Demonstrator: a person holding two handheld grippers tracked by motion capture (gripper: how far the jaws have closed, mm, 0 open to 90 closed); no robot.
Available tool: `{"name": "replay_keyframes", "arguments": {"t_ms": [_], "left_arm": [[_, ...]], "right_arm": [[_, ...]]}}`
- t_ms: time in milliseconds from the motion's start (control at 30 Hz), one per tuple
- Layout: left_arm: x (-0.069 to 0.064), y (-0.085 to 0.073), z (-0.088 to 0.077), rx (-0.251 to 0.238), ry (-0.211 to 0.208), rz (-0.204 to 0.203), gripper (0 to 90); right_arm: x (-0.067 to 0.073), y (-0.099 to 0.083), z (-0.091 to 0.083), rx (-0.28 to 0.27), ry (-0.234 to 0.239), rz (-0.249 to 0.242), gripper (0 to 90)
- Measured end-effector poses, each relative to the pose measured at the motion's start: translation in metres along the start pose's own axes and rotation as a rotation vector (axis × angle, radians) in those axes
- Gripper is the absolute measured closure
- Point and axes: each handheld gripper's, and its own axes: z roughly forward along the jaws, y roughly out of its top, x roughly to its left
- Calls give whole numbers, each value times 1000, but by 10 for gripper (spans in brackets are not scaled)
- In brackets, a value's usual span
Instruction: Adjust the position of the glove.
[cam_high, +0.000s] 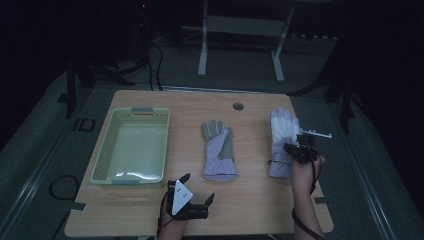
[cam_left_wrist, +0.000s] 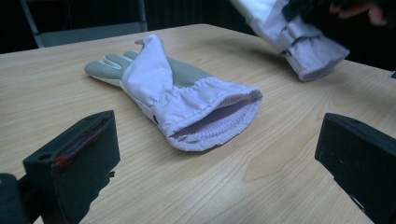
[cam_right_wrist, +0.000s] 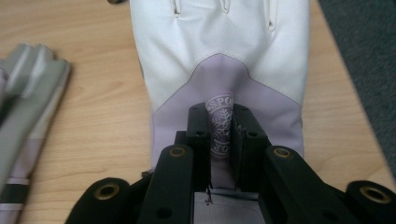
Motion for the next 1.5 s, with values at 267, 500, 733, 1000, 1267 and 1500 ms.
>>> {"name": "replay_keyframes", "arguments": {"t_ms": [267, 500, 733, 1000, 1267, 1500], "left_arm": [[0, 0, 0, 6, -22, -1, 1], [0, 0, 0, 6, -23, 0, 0], [0, 0, 0, 7, -24, -3, 0], [0, 0, 0, 6, -36, -3, 0], [1, 0, 0, 7, -37, -6, 0], [1, 0, 0, 8, -38, -7, 0]], "right_arm": [[-3, -4, 34, 75, -16, -14, 693], [-4, -1, 41, 111, -9, -47, 658], [-5, 5, 31, 96, 21, -121, 559], [-23, 10, 9, 40, 114, -223, 491], [-30, 13, -10, 38, 139, -388, 365], [-37, 15, 0, 37, 206, -441, 402]]}}
